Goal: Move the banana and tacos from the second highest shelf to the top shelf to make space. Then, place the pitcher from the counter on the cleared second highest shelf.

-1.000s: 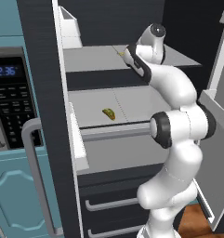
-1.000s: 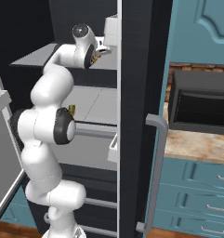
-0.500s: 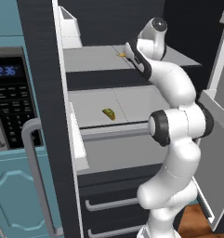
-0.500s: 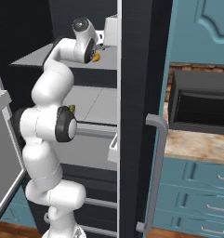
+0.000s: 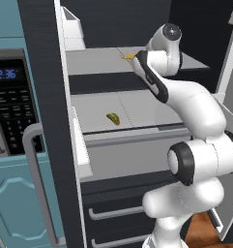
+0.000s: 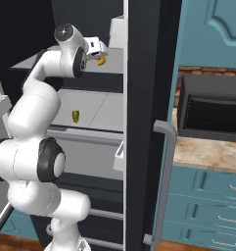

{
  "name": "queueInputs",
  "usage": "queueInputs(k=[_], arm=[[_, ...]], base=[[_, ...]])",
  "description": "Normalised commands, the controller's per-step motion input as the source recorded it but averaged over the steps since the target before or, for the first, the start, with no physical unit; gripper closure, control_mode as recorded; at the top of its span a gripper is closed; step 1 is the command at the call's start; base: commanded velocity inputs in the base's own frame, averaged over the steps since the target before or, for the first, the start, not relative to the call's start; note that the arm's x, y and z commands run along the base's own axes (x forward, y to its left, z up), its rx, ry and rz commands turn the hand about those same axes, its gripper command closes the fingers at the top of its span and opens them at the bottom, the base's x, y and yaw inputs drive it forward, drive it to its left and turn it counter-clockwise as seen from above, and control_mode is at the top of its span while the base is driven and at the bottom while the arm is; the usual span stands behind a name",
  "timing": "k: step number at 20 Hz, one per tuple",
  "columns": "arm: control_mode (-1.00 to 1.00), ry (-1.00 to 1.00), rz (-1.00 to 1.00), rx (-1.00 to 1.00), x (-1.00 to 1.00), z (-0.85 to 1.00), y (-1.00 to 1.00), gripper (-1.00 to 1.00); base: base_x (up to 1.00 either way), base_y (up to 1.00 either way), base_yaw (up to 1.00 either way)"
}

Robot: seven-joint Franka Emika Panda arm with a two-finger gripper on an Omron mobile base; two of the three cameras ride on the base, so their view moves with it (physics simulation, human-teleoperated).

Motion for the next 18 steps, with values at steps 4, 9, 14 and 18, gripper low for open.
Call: queueInputs(k=[4,9,14,18], arm=[[-1.0,-0.02,-0.11,0.02,-1.0,-0.33,0.24,-1.0],[-1.0,0.0,-0.13,0.09,-1.0,-0.5,0.24,-1.0],[-1.0,0.06,-0.03,0.13,-0.93,-0.5,0.35,-1.0],[-1.0,0.15,0.0,0.08,-0.52,-0.44,0.43,-1.0]], base=[[0.0,0.0,0.0],[0.0,0.0,0.0],[0.0,0.0,0.0],[0.0,0.0,0.0]])
